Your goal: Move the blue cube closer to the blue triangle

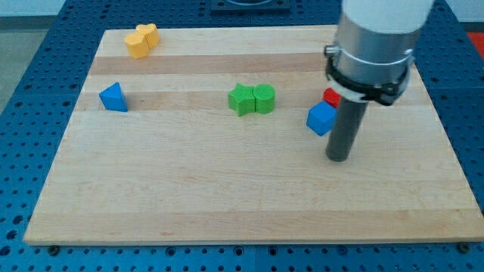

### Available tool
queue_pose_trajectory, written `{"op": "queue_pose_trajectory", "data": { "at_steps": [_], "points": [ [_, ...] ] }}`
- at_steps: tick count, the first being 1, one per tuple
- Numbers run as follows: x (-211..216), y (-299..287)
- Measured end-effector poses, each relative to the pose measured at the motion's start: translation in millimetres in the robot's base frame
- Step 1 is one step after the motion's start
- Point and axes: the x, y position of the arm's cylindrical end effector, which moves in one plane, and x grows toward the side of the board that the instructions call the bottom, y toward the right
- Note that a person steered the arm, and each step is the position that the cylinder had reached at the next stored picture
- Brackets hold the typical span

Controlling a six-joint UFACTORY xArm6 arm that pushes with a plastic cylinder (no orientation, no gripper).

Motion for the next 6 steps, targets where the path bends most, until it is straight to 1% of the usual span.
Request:
{"op": "queue_pose_trajectory", "data": {
  "at_steps": [2,5,6],
  "points": [
    [-25,37],
    [-67,39],
    [-67,27]
  ]
}}
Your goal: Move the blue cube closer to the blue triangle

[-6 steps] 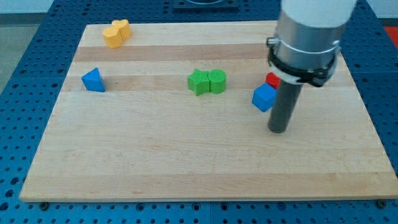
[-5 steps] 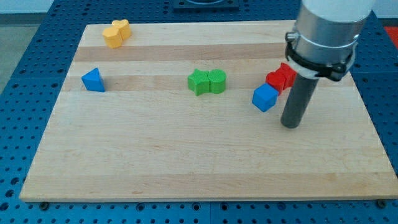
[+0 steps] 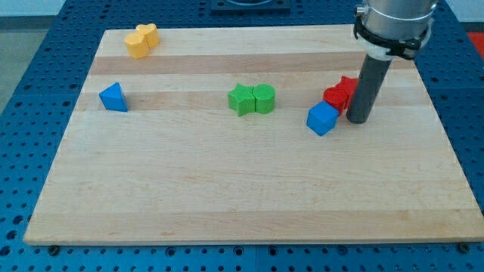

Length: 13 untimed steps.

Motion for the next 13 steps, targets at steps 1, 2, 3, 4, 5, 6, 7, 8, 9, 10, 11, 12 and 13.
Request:
{"op": "queue_pose_trajectory", "data": {
  "at_steps": [1,2,3,4,5,6,7,8,9,10,11,12,13],
  "points": [
    [0,-16],
    [0,-33],
    [1,-47],
    [18,-55],
    [39,-62],
    [39,-71],
    [36,-66],
    [30,-62],
    [27,-62],
    [26,-64],
    [26,-73],
    [26,-88],
    [25,-107]
  ]
}}
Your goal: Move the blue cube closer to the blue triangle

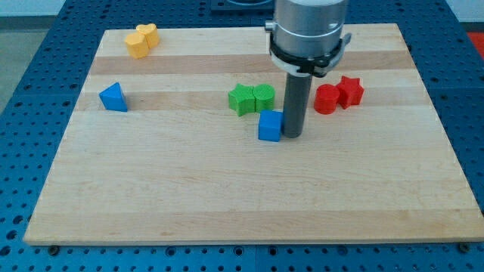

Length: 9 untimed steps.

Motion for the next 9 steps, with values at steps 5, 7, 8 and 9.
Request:
{"op": "queue_pose_trajectory", "data": {
  "at_steps": [5,7,8,9],
  "points": [
    [-11,-45],
    [7,-80],
    [9,-102],
    [8,-113]
  ]
}}
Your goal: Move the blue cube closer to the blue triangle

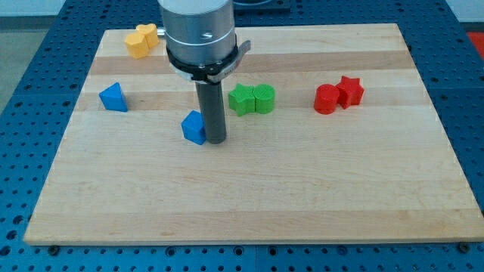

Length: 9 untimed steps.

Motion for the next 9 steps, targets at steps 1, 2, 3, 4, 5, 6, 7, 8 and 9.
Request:
{"op": "queue_pose_trajectory", "data": {
  "at_steps": [1,2,3,4,5,6,7,8,9],
  "points": [
    [-8,0],
    [-14,-3],
    [-20,-13],
    [-21,-32],
    [-21,-61],
    [-21,-84],
    [-19,-104],
    [-11,-118],
    [3,-127]
  ]
}}
